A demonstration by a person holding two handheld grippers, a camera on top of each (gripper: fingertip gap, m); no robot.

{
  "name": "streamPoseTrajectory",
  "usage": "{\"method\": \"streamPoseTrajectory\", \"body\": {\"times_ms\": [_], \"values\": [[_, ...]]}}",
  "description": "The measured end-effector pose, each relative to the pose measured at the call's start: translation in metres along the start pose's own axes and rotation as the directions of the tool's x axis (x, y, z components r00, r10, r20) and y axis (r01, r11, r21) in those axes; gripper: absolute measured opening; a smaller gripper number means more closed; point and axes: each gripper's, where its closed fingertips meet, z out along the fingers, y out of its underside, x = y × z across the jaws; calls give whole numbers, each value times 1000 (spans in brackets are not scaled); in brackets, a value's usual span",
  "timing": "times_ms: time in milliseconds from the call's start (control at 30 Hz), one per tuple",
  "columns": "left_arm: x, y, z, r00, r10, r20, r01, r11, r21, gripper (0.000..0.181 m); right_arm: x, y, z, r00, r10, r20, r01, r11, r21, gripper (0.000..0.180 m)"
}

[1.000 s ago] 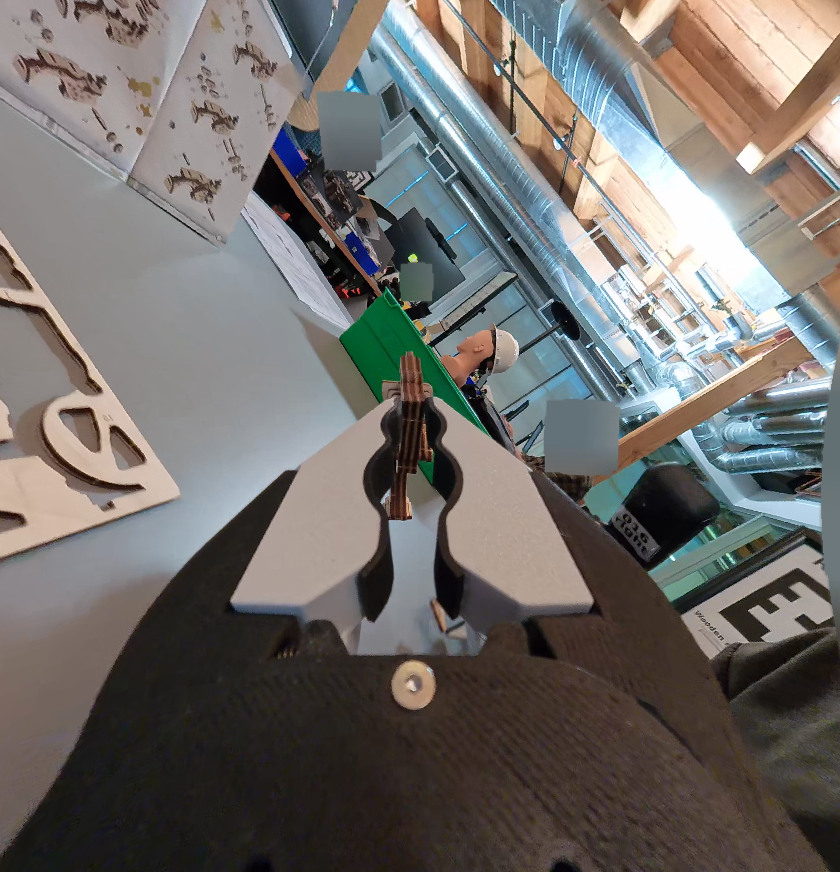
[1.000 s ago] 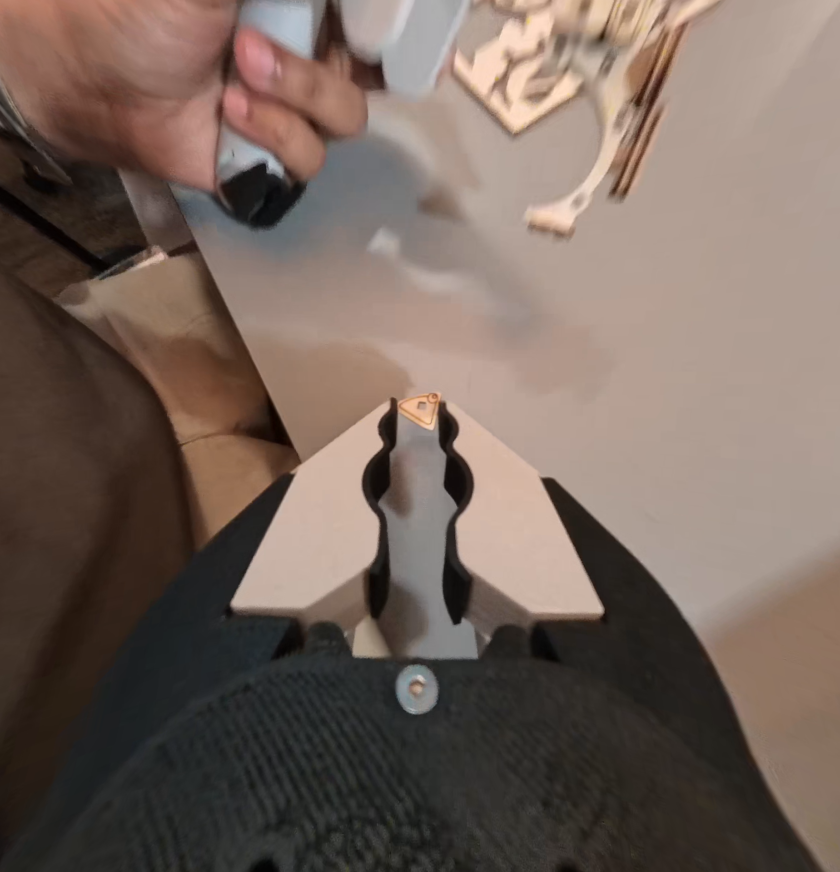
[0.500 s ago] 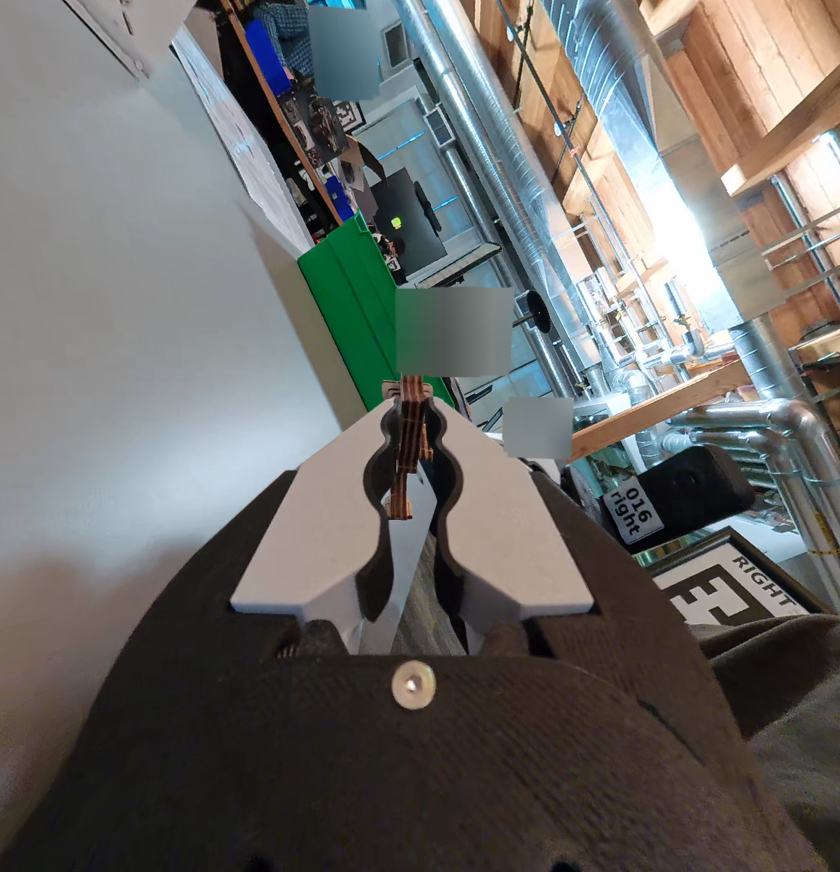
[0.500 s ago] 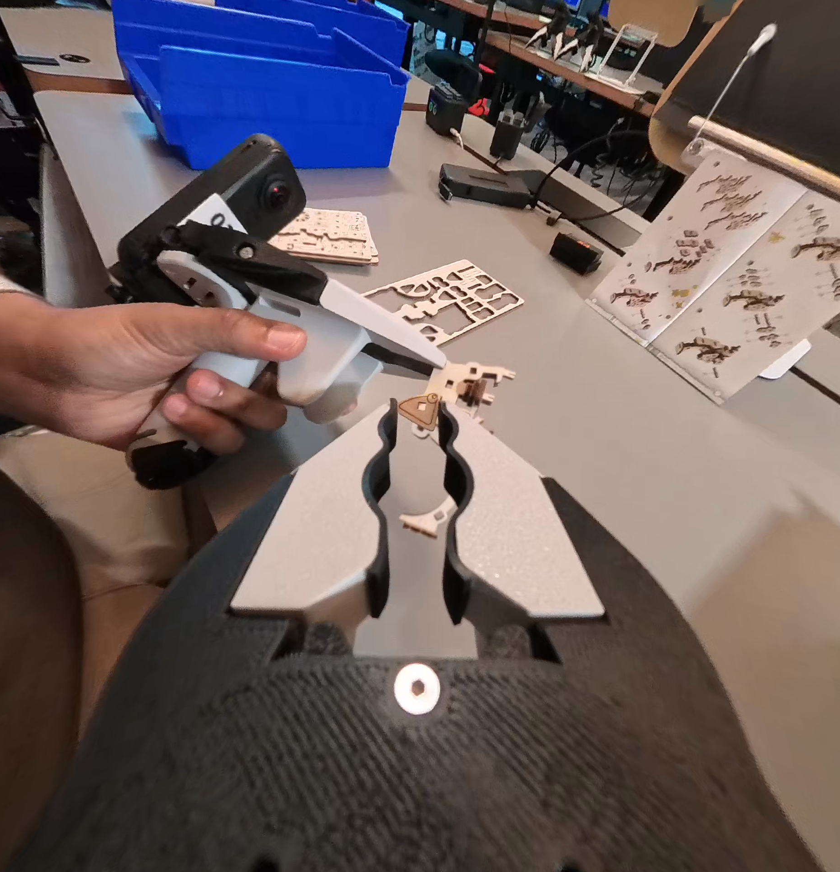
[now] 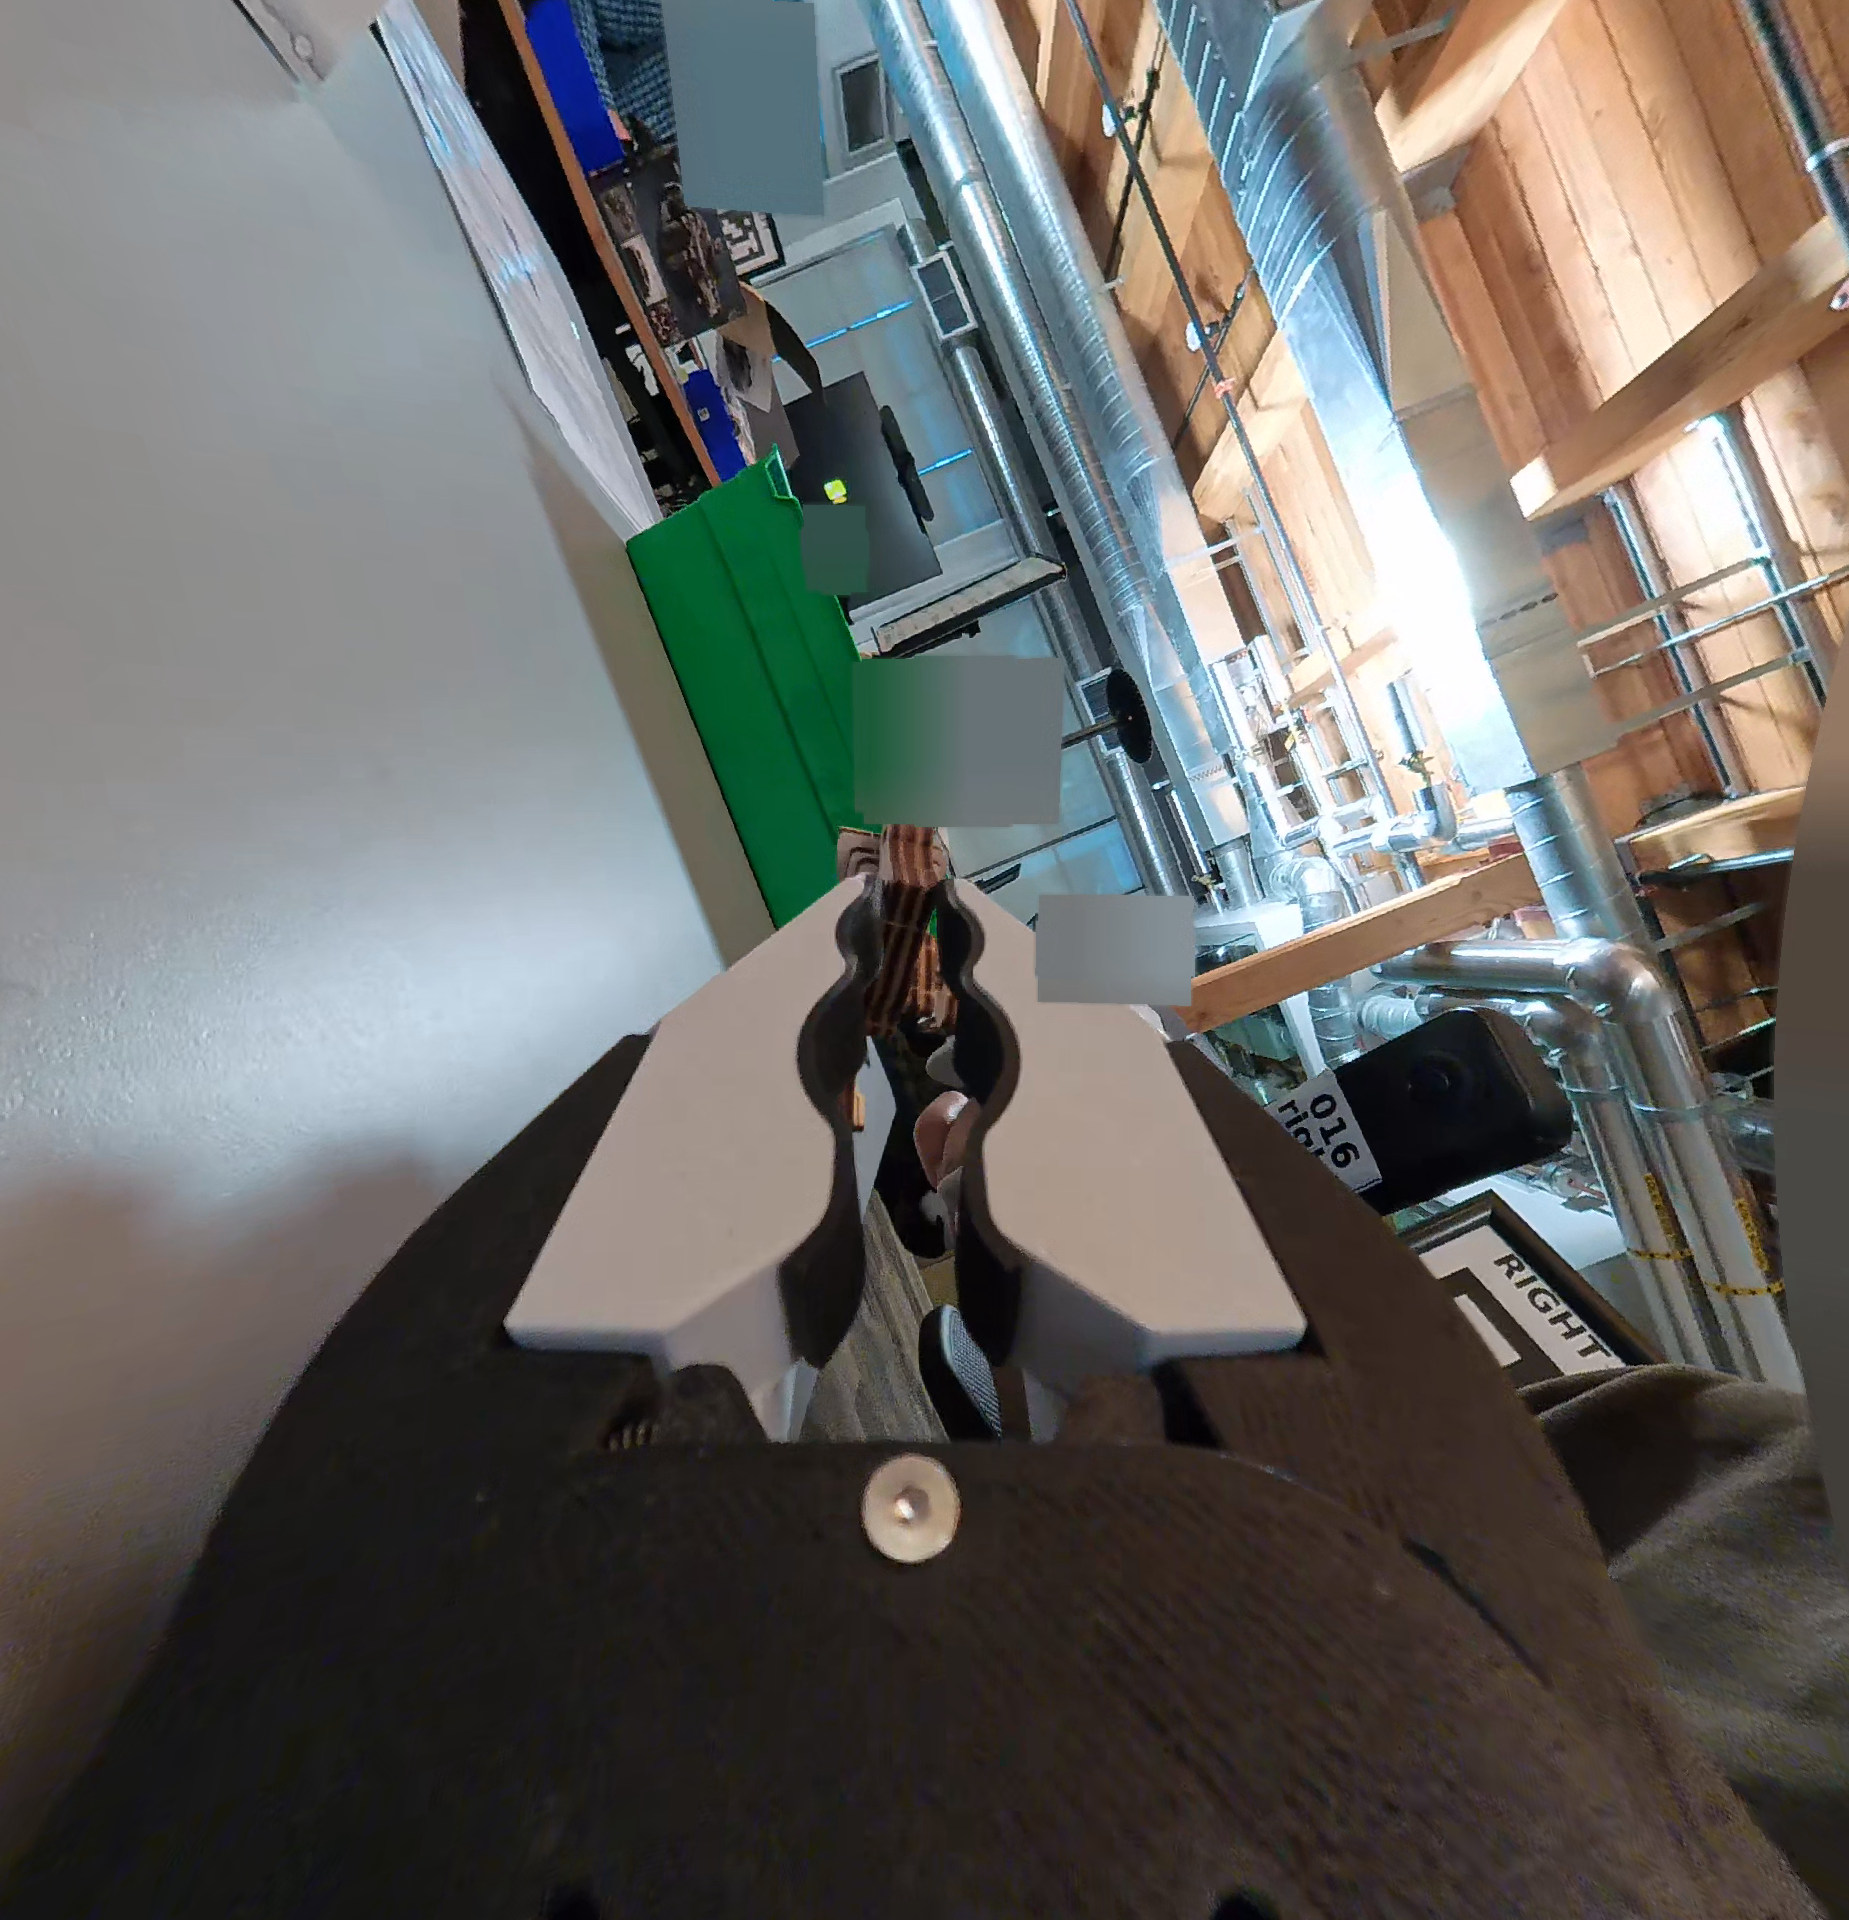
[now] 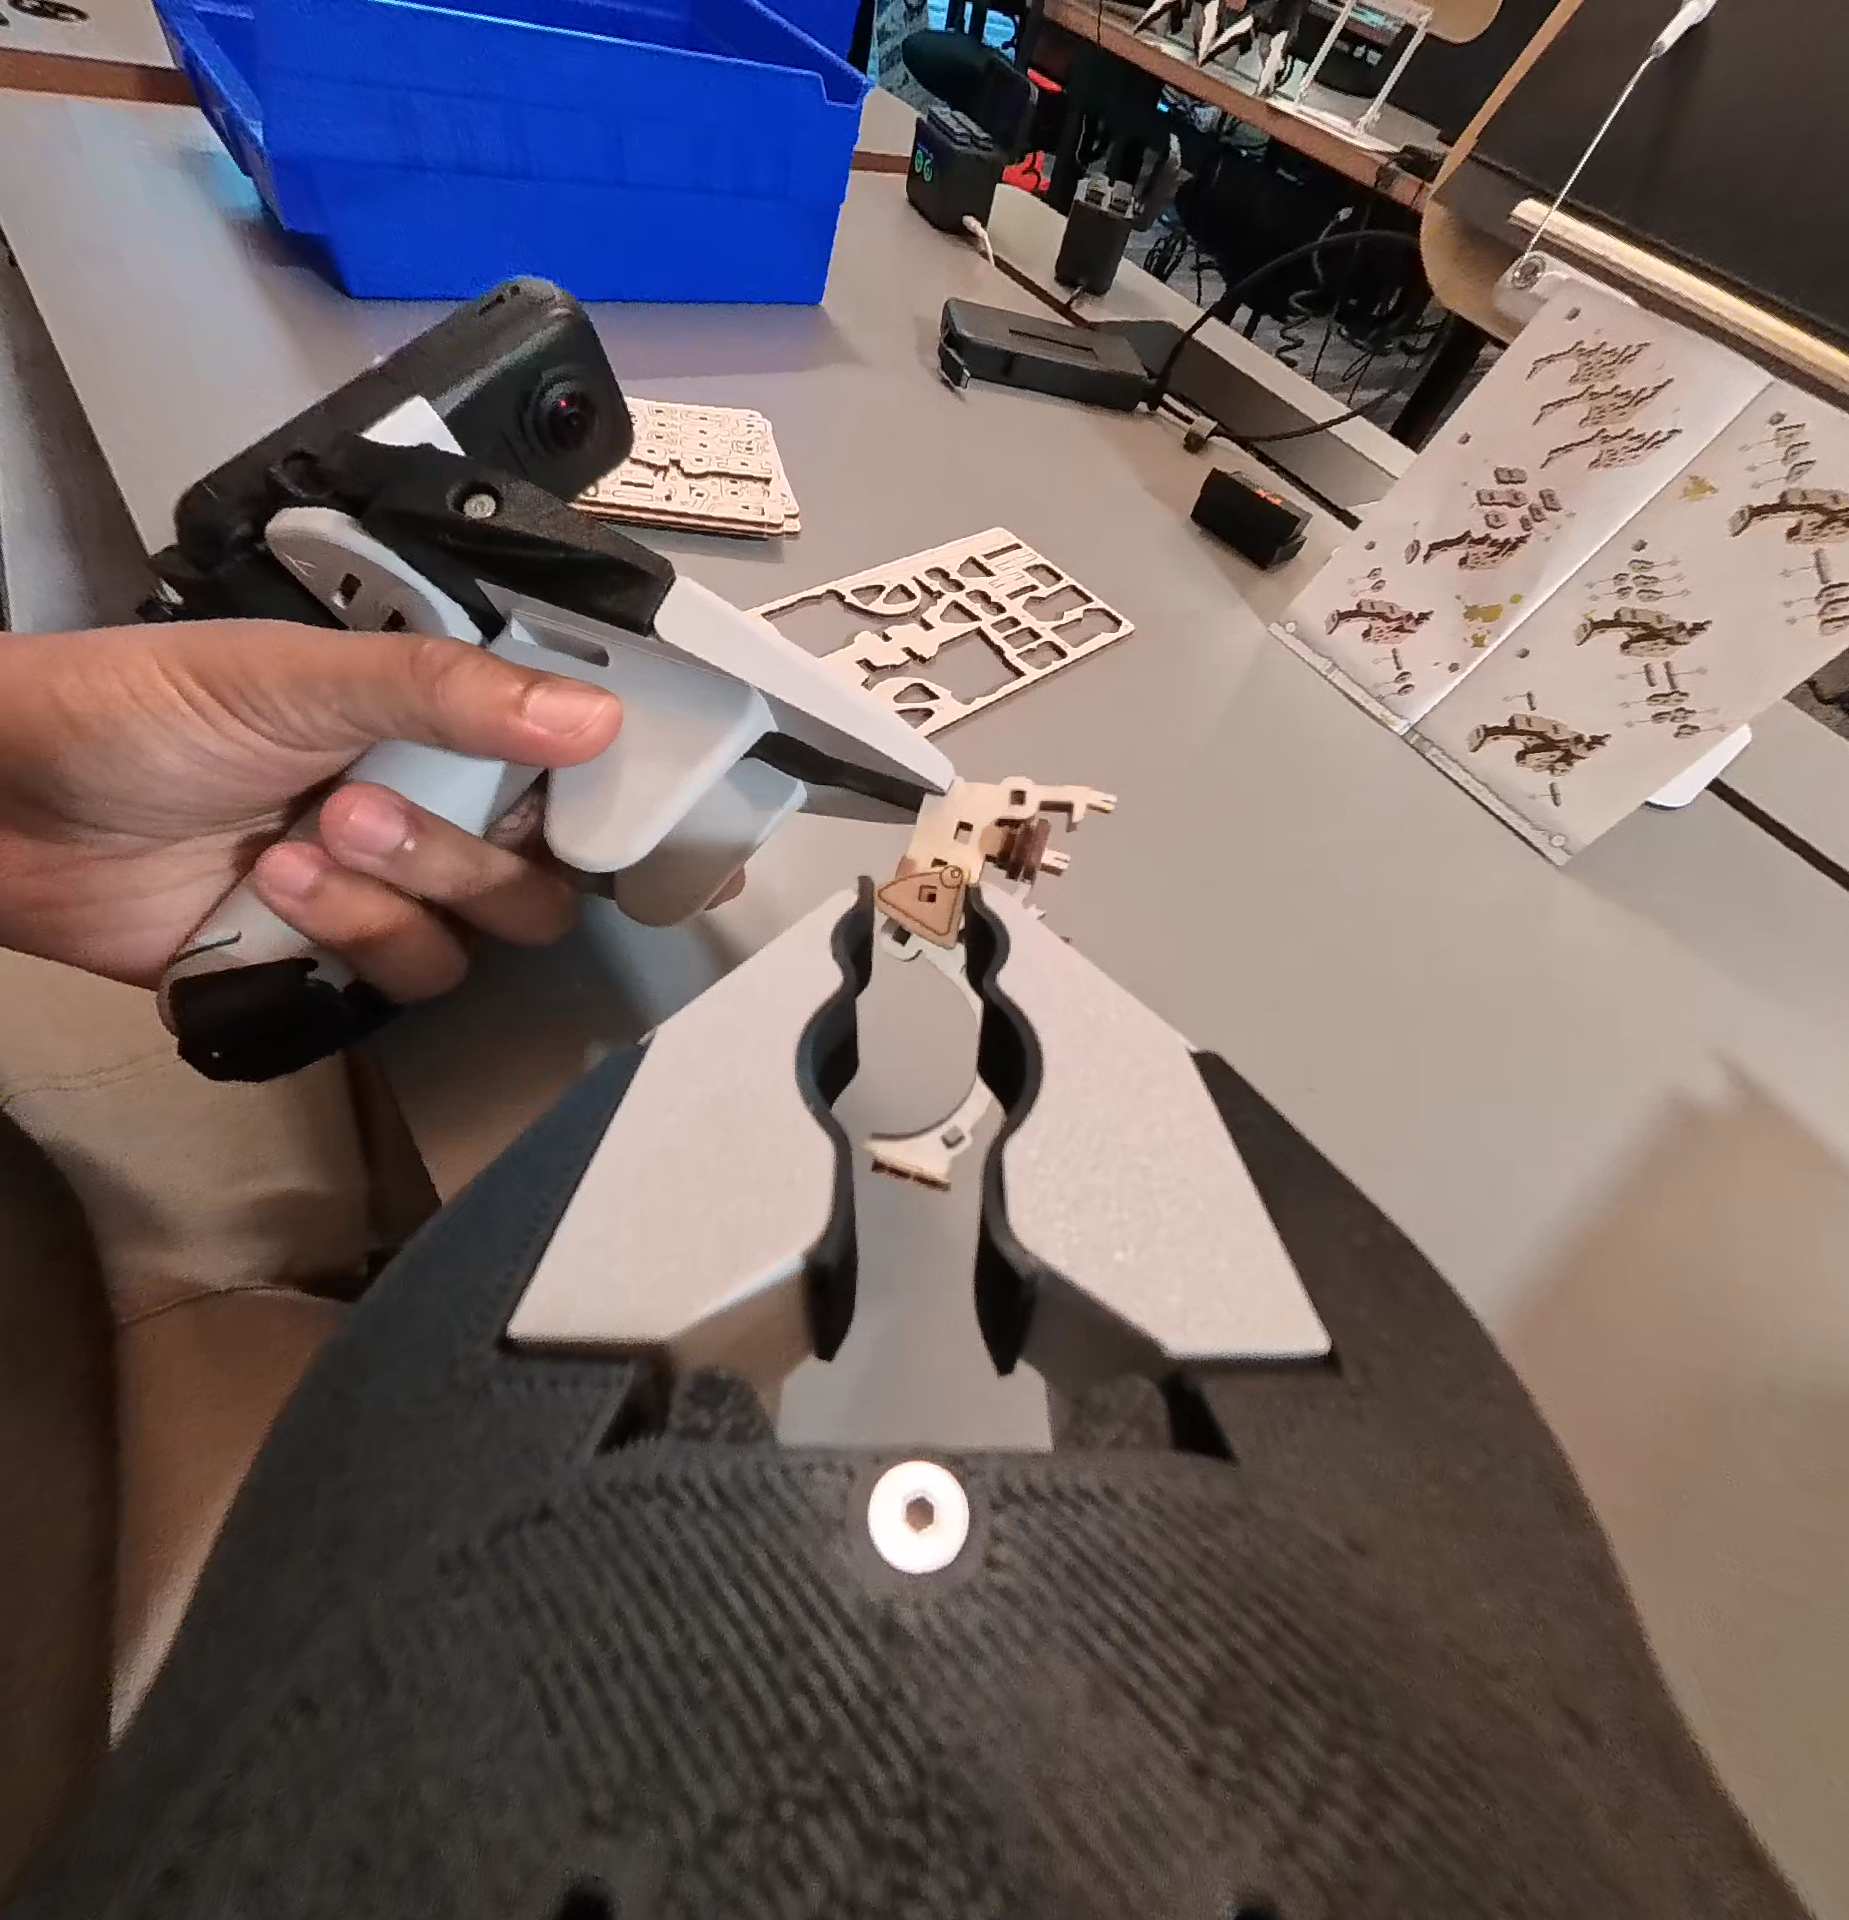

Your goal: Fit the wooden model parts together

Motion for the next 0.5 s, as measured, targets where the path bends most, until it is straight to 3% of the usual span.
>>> {"method": "streamPoseTrajectory", "body": {"times_ms": [500], "values": [[1, 3, 1, 1000, -24, -18, 24, 1000, -17, 6, 1, 0, -4, 999, 39, 13, -39, 999, 6, 16]]}}
